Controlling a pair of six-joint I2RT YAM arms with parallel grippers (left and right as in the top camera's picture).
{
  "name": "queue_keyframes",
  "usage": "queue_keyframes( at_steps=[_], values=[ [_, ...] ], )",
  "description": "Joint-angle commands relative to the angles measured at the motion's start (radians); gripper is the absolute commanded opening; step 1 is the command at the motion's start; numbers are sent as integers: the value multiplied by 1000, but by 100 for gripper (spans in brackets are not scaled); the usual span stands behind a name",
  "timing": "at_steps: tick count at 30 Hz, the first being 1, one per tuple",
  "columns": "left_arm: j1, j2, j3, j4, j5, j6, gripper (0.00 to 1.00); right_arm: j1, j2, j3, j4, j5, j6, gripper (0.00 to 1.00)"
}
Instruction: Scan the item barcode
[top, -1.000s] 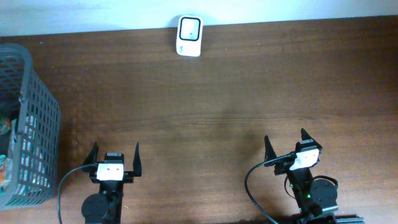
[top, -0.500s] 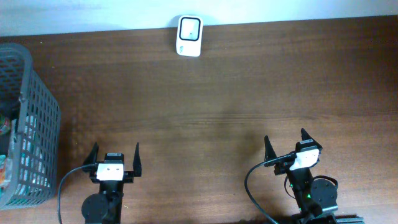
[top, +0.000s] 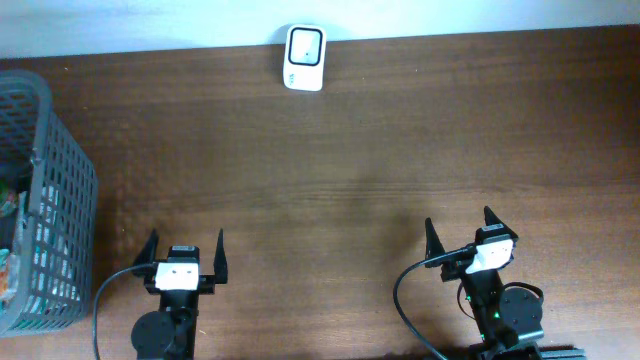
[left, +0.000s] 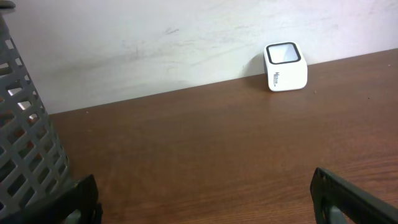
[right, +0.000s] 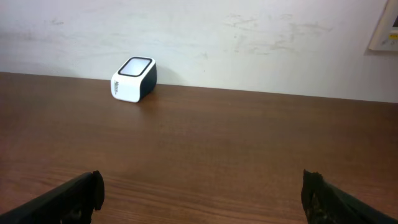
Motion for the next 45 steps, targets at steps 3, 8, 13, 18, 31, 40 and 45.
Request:
queue_keyframes(
  at_steps=[3, 8, 13, 18, 31, 40, 45],
  values=[
    [2, -7, -5, -2, 0, 12, 99, -5, -8, -5, -4, -9, -5, 98],
    [2, -7, -6, 2, -10, 12, 99, -5, -8, -5, -4, -9, -6, 98],
    [2, -7, -5, 26, -4, -27, 99, -5, -8, -5, -4, -9, -6, 98],
    [3, 0, 29, 39, 21, -33, 99, -5, -8, -5, -4, -9, -6, 98],
    [2, 502, 637, -253, 134, -33, 99, -5, -8, -5, -4, -9, -6, 98],
    [3, 1161, 1345, -854, 253, -32, 99, -5, -8, -5, -4, -9, -6, 98],
    [2, 1321, 1465, -938, 368, -32, 99, -5, -8, -5, -4, -9, -6, 98]
  ],
)
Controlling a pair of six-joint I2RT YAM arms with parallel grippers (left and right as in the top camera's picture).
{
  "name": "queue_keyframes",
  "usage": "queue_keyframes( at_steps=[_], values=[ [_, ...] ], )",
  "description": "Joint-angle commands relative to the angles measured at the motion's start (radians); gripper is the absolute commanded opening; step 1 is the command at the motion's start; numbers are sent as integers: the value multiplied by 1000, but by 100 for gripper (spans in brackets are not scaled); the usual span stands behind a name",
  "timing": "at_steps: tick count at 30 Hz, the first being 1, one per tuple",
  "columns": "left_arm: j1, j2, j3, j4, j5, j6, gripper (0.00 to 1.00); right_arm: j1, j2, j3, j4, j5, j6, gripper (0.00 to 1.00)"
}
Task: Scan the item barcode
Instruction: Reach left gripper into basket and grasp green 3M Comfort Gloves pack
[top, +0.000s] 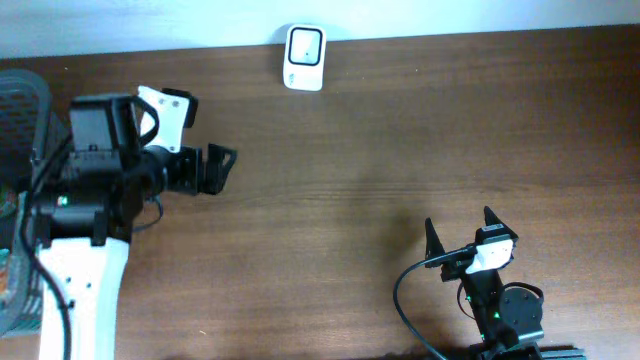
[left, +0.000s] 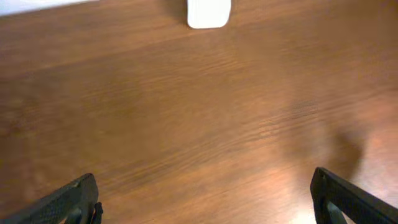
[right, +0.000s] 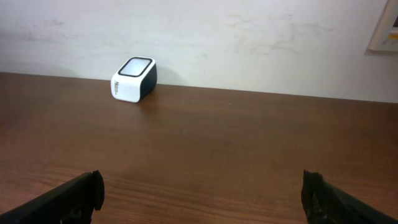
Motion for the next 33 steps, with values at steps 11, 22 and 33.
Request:
queue_keyframes(
  at_steps=[11, 22, 33],
  values=[
    [302, 34, 241, -22, -108, -192, 99, -5, -7, -5, -4, -8, -6, 98],
    [803, 156, 272, -1, -261, -369, 99, -5, -7, -5, -4, -8, -6, 98],
    [815, 430, 195, -18, -328, -181, 100, -5, -7, -5, -4, -8, -6, 98]
  ],
)
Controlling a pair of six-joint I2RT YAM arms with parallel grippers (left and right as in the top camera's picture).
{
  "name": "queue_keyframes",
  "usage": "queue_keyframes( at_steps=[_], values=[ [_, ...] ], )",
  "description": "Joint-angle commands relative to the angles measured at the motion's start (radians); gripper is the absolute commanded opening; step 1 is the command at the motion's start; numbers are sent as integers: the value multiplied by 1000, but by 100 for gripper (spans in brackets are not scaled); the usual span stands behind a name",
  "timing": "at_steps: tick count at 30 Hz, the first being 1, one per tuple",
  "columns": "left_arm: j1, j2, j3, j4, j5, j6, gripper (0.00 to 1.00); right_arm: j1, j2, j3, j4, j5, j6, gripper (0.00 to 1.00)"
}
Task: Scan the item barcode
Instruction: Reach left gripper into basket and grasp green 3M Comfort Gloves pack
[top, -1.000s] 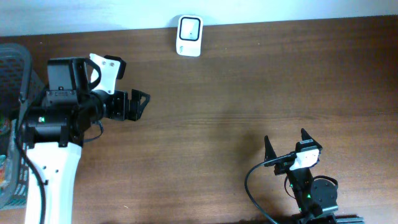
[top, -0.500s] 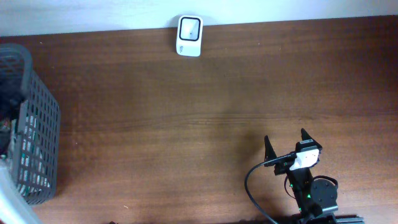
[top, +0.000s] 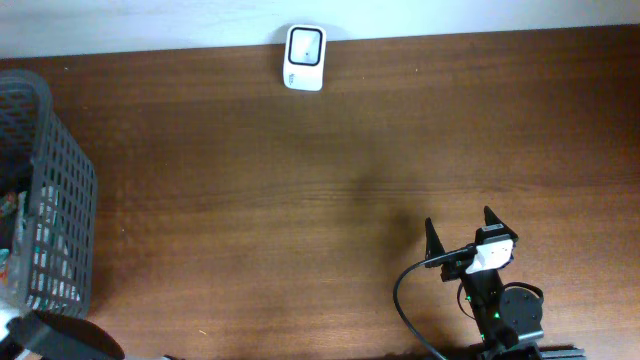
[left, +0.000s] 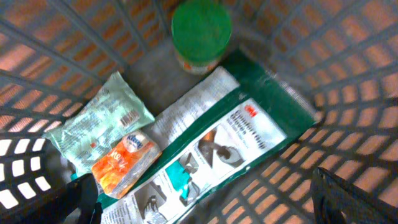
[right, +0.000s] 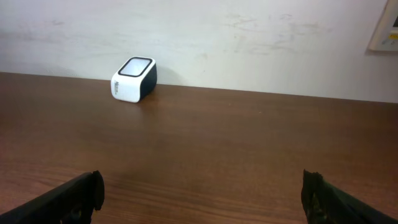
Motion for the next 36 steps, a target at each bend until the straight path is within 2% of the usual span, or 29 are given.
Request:
queue_keyframes(
  at_steps=[1, 3, 7, 10, 16, 21, 22, 24, 26, 27, 28, 30, 36],
  values=[
    [4, 59, -60, 24, 28, 136, 100, -5, -7, -5, -4, -8, -6, 98],
    [4, 77, -114, 69, 53, 211, 100, -5, -7, -5, -4, -8, -6, 98],
    [4, 127, -173, 141, 58, 277, 100, -5, -7, -5, -4, -8, -6, 98],
    [4, 193, -174, 159, 151, 385, 99, -5, -7, -5, -4, -8, -6, 98],
    [3, 292, -174, 167, 150, 452, 99, -5, -7, -5, -4, -8, -6, 98],
    [3, 304, -174, 192, 140, 452, 97, -5, -7, -5, -4, -8, -6, 98],
    [3, 304, -174, 195, 140, 452, 94, -5, -7, -5, -4, -8, -6, 98],
    [3, 304, -174, 205, 139, 451, 61, -5, -7, -5, -4, -8, -6, 98],
    [3, 304, -173, 212, 139, 451, 46, -5, -7, -5, -4, -8, -6, 98],
    [3, 304, -168, 212, 139, 451, 33, -5, -7, -5, -4, -8, -6, 98],
    [3, 304, -157, 209, 139, 451, 15, -5, -7, -5, -4, -8, -6, 98],
    [3, 304, -131, 191, 139, 451, 0, -5, -7, -5, -4, -8, -6, 98],
    [3, 257, 37, 89, 139, 397, 0, -5, -7, -5, -4, -8, -6, 98]
  ],
)
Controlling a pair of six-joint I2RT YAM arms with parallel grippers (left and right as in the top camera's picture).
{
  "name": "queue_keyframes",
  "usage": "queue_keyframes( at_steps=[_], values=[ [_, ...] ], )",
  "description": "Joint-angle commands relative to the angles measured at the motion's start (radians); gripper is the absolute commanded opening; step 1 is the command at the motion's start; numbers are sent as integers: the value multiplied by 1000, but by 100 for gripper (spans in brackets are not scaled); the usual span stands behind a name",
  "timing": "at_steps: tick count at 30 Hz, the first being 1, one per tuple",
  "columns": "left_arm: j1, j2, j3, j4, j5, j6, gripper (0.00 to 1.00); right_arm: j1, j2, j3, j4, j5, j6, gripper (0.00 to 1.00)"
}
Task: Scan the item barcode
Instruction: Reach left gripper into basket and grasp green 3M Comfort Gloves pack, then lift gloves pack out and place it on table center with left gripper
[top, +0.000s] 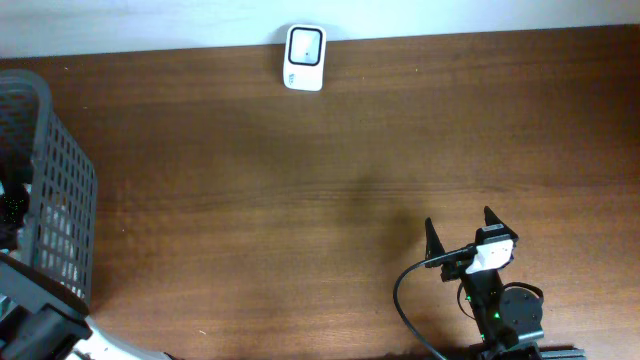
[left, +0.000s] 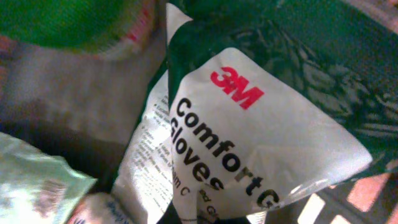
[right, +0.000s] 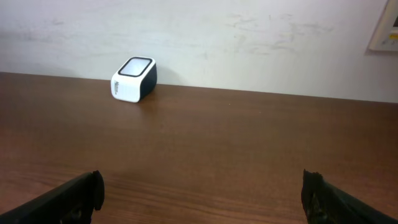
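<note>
The left wrist view is filled by a green and white 3M Comfort Gloves packet (left: 249, 137) lying in the grey mesh basket (top: 55, 200). My left gripper (left: 186, 215) is down inside the basket. Its fingers show only as a dark shape at the bottom centre, closed on the packet's lower edge. The white barcode scanner (top: 304, 44) with its dark window stands at the table's far edge, and it also shows as the scanner (right: 134, 79) by the wall. My right gripper (top: 462, 233) rests open near the front right, nothing between its fingers (right: 87, 193).
In the basket with the packet are a green-lidded jar (left: 74, 25) and a pale green packet (left: 31, 180) with an orange pack below it. The basket wall (top: 70, 230) rises at the table's left edge. A white wall runs behind the scanner.
The left wrist camera was above the basket's contents with its fingers wide apart. Now it is right down on the glove packet and the fingers have come together at its edge. The right arm is unmoved.
Both grippers rested open at the table's front. Then the left arm was raised over the table's left part, still open. Later it was over the basket, looking down on the items inside. Now it is low in the basket, shut on the glove packet.
</note>
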Motion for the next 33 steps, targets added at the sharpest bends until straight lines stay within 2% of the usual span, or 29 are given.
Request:
queue_keyframes(
  at_steps=[1, 6, 10, 13, 17, 22, 24, 28, 33],
  values=[
    [-3, -58, 104, -34, 11, -55, 0, -5, -7, -5, -4, -9, -6, 98],
    [-9, -314, 168, 6, 12, -217, 0, -5, -7, -5, -4, -9, -6, 98],
    [-84, -552, 168, 73, 11, -310, 0, -5, -7, -5, -4, -9, -6, 98],
    [-225, -725, 168, 135, 11, -311, 0, -5, -7, -5, -4, -9, -6, 98],
    [-450, -838, 167, 98, 14, -333, 0, -5, -7, -5, -4, -9, -6, 98],
    [-716, -734, 109, -107, 18, -458, 0, -5, -7, -5, -4, -9, -6, 98],
    [-798, -632, 45, -160, 19, -575, 0, -5, -7, -5, -4, -9, -6, 98],
    [-927, -392, -10, -171, 19, -698, 0, -5, -7, -5, -4, -9, -6, 98],
    [-1068, -116, -10, -84, 7, -721, 0, -5, -7, -5, -4, -9, -6, 98]
  ],
)
